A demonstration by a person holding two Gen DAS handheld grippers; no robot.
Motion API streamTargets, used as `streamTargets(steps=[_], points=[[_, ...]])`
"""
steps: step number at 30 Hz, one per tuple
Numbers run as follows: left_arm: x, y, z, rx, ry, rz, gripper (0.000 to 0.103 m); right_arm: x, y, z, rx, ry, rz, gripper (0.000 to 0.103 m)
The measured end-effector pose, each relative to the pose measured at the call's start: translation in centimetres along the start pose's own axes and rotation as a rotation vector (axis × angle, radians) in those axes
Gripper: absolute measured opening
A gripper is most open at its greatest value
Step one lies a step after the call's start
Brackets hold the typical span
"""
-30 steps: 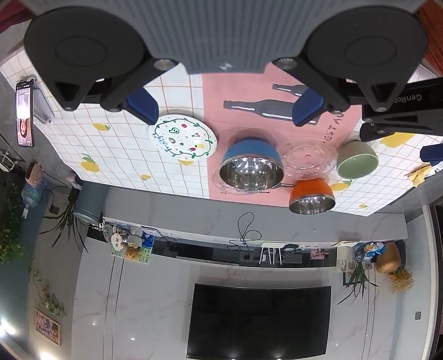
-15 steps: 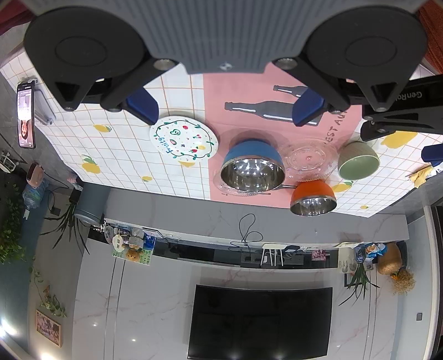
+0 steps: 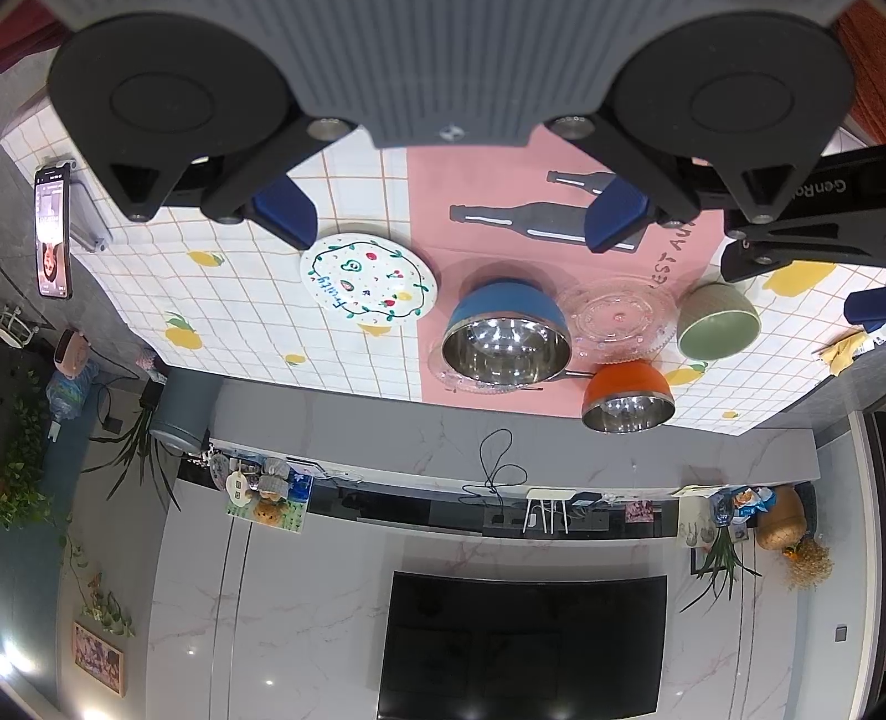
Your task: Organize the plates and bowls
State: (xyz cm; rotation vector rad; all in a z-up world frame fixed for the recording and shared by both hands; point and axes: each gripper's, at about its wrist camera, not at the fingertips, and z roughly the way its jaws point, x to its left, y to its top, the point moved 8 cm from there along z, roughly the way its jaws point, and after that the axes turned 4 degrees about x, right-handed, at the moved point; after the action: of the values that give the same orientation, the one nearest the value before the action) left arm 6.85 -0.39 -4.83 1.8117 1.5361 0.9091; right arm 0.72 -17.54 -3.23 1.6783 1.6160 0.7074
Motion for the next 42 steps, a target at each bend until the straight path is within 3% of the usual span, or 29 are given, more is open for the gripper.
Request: streamTargets(steps=[42], points=[[-0.58,-0.11,0.07,0.007,-0.005,0.004,0.103,0.10,-0.12,0.43,0.019,0.005,0.013,0.101]])
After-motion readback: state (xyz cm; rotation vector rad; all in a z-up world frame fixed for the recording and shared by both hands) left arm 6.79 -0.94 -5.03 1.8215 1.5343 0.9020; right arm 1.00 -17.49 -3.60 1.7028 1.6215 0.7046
